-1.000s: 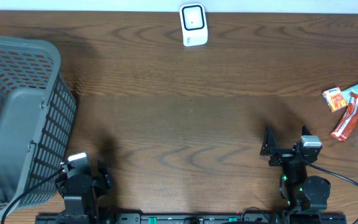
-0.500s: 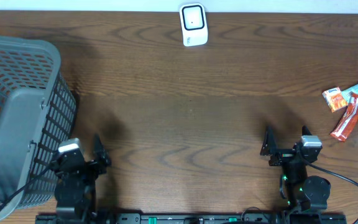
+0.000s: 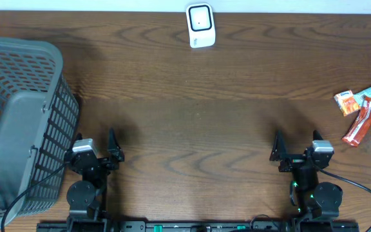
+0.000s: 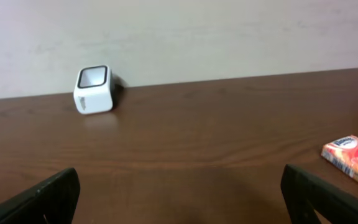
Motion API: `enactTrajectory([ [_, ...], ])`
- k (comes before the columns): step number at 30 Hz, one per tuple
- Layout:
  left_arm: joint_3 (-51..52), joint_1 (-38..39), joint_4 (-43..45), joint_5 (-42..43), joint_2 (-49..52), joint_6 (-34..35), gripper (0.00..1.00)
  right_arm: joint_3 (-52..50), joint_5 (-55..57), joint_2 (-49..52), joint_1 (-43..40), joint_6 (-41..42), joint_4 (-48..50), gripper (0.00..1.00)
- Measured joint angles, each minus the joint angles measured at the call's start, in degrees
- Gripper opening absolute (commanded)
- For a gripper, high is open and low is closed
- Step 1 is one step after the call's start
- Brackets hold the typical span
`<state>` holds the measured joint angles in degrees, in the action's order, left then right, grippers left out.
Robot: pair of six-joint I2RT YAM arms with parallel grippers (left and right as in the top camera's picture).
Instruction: Scan the item barcode
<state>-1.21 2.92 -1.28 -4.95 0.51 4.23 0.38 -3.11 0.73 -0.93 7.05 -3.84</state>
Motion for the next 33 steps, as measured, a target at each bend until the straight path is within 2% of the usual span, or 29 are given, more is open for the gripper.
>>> enactTrajectory([
  [33, -0.17, 0.2, -0.59, 3.15, 0.02, -0.17, 0.85, 0.0, 0.0, 0.0, 0.0, 0.0, 0.0, 0.99],
])
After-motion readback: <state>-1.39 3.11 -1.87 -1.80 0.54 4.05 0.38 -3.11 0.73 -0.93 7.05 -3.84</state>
